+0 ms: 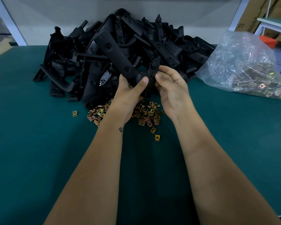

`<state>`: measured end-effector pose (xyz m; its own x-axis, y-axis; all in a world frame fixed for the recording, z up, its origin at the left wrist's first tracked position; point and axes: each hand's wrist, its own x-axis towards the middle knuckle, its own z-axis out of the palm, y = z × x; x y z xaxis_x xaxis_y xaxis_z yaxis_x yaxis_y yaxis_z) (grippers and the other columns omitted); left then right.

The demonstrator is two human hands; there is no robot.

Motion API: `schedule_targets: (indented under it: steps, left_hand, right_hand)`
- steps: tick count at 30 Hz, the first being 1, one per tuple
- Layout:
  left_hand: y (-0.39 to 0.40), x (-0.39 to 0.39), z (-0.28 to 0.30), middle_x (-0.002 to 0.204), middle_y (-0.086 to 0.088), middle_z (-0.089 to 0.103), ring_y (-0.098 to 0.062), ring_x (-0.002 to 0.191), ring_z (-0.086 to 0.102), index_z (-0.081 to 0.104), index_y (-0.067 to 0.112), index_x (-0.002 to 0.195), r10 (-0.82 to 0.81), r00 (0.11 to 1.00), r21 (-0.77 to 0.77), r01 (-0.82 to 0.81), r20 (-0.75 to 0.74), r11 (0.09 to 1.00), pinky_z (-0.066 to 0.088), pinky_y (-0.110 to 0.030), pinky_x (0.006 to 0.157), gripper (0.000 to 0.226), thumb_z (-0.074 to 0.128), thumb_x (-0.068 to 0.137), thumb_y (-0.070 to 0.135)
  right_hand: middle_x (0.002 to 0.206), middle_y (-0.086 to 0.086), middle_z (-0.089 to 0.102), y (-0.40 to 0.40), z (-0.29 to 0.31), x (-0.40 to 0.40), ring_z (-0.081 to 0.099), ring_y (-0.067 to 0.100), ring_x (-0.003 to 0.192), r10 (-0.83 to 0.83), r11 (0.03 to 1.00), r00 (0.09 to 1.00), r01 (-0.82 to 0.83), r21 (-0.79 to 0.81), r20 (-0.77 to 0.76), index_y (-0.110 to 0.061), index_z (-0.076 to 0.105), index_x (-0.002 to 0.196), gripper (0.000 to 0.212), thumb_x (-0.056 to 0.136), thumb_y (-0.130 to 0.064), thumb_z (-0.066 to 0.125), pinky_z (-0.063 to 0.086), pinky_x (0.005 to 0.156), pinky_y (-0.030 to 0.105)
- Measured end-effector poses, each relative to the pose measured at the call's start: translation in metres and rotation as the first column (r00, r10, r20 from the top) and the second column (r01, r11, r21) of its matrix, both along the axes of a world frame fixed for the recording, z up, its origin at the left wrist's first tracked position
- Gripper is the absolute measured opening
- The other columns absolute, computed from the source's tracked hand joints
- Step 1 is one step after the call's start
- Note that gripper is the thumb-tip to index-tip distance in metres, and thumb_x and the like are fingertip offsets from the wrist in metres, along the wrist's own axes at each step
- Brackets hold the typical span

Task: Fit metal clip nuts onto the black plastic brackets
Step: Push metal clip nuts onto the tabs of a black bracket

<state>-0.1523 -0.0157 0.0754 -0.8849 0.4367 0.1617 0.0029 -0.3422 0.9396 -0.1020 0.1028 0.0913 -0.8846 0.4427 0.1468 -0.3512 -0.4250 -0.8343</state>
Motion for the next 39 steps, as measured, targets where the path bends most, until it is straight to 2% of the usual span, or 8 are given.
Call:
schedule_targets:
  steps: [6, 15, 19, 22, 25, 29, 35, 39]
  left_hand:
    - [0.001, 0.003, 0.001, 0.13, 0.0, 0.062, -0.013, 0.121, 0.06, 0.037, 0.018, 0.141, 0.003, 1.0, -0.02, -0.002, 0.007, 1.0, 0.054, -0.03, 0.092, 0.051, 0.062, 0.097, 0.012]
    - [0.003, 0.005, 0.006, 0.131, -0.007, 0.064, -0.019, 0.117, 0.065, 0.044, 0.01, 0.141, -0.08, 0.981, 0.146, 0.054, 0.178, 0.988, 0.057, -0.034, 0.089, 0.045, 0.059, 0.098, 0.016]
    - [0.002, 0.007, 0.008, 0.107, -0.003, 0.07, -0.013, 0.092, 0.069, 0.05, 0.008, 0.131, -0.086, 0.962, 0.242, 0.022, 0.258, 0.97, 0.056, -0.026, 0.071, 0.035, 0.057, 0.099, 0.02]
    - [0.0, 0.005, 0.009, 0.105, -0.002, 0.068, -0.013, 0.09, 0.066, 0.052, 0.012, 0.125, -0.066, 0.952, 0.283, -0.023, 0.299, 0.959, 0.056, -0.026, 0.073, 0.026, 0.056, 0.1, 0.021]
    - [-0.003, 0.005, 0.01, 0.1, 0.0, 0.068, -0.01, 0.081, 0.068, 0.052, 0.013, 0.124, -0.034, 0.944, 0.31, -0.073, 0.328, 0.948, 0.056, -0.025, 0.069, 0.025, 0.056, 0.1, 0.02]
    - [-0.006, 0.004, 0.011, 0.096, -0.001, 0.067, -0.01, 0.077, 0.067, 0.05, 0.011, 0.122, -0.019, 0.934, 0.354, -0.117, 0.357, 0.928, 0.055, -0.025, 0.067, 0.025, 0.057, 0.1, 0.018]
    - [-0.006, 0.004, 0.011, 0.099, -0.004, 0.066, -0.014, 0.084, 0.065, 0.05, 0.012, 0.12, -0.019, 0.927, 0.392, -0.139, 0.374, 0.91, 0.055, -0.026, 0.067, 0.022, 0.057, 0.1, 0.017]
    - [-0.006, 0.004, 0.01, 0.102, -0.004, 0.066, -0.015, 0.087, 0.065, 0.05, 0.012, 0.122, -0.009, 0.933, 0.367, -0.133, 0.36, 0.921, 0.055, -0.025, 0.067, 0.024, 0.057, 0.1, 0.016]
  right_hand:
    - [0.079, -0.001, 0.072, -0.005, -0.001, -0.001, 0.07, 0.011, 0.084, 0.022, 1.0, 1.0, -0.022, -0.019, -0.007, -0.008, 0.063, 0.103, 0.023, 0.087, 0.007, 0.063, 0.054, 0.087, 0.024]
    - [0.092, 0.005, 0.074, -0.007, 0.004, -0.001, 0.069, 0.016, 0.092, 0.009, 1.0, 0.999, -0.009, 0.002, -0.033, -0.008, 0.066, 0.111, 0.022, 0.09, -0.001, 0.063, 0.054, 0.093, 0.03]
    - [0.094, 0.009, 0.074, -0.005, 0.004, -0.001, 0.069, 0.018, 0.087, -0.004, 0.999, 1.0, 0.004, 0.052, 0.0, -0.011, 0.066, 0.112, 0.022, 0.101, -0.017, 0.048, 0.056, 0.08, 0.029]
    - [0.083, 0.006, 0.075, 0.0, 0.002, 0.0, 0.069, 0.016, 0.075, -0.17, 0.962, 0.975, 0.132, 0.24, 0.145, -0.015, 0.069, 0.101, 0.022, 0.099, -0.016, 0.047, 0.056, 0.072, 0.027]
    - [0.078, 0.0, 0.073, 0.006, -0.003, 0.0, 0.064, 0.012, 0.07, -0.383, 0.85, 0.88, 0.216, 0.48, 0.281, -0.024, 0.07, 0.085, 0.025, 0.093, -0.012, 0.05, 0.051, 0.065, 0.027]
    - [0.07, -0.012, 0.066, 0.012, -0.008, 0.004, 0.06, 0.01, 0.066, -0.56, 0.568, 0.78, 0.116, 0.815, 0.279, -0.031, 0.065, 0.072, 0.032, 0.089, -0.01, 0.049, 0.05, 0.061, 0.03]
    - [0.106, 0.002, 0.069, -0.001, -0.013, 0.001, 0.062, 0.024, 0.095, -0.548, 0.231, 0.806, -0.112, 0.966, 0.224, -0.022, 0.071, 0.112, 0.029, 0.09, -0.018, 0.053, 0.052, 0.07, 0.032]
    - [0.117, 0.012, 0.057, -0.011, -0.022, -0.005, 0.049, 0.031, 0.112, -0.527, -0.036, 0.831, -0.231, 0.972, 0.178, -0.01, 0.066, 0.118, 0.031, 0.094, -0.027, 0.055, 0.039, 0.077, 0.033]
